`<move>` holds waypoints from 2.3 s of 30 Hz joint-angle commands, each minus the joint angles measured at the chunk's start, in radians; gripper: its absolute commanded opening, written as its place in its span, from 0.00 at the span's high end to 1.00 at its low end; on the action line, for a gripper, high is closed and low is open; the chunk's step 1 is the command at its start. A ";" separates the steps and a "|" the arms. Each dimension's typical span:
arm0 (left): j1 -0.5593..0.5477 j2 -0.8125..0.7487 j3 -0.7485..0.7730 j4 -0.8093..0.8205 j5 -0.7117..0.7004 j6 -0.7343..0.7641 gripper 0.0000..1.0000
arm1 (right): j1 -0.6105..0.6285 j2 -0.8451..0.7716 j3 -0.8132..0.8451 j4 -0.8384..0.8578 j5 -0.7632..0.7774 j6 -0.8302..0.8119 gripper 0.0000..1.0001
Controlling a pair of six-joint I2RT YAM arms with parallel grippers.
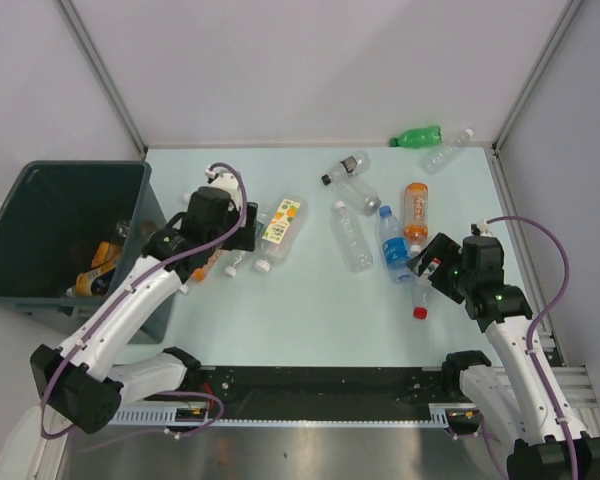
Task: Put the plastic bottles in the bin
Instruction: Pick up the plastic bottle at the center of the board.
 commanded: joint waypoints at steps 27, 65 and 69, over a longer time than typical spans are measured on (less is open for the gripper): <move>-0.004 0.436 0.119 0.220 0.144 -0.138 0.00 | -0.013 -0.024 0.011 -0.018 0.011 -0.037 0.00; -0.009 0.666 0.201 0.241 0.196 -0.127 0.34 | -0.019 -0.041 0.012 -0.030 0.008 -0.030 0.00; -0.017 0.616 0.218 0.207 0.163 -0.127 0.38 | -0.019 -0.042 0.012 -0.032 0.008 -0.029 0.00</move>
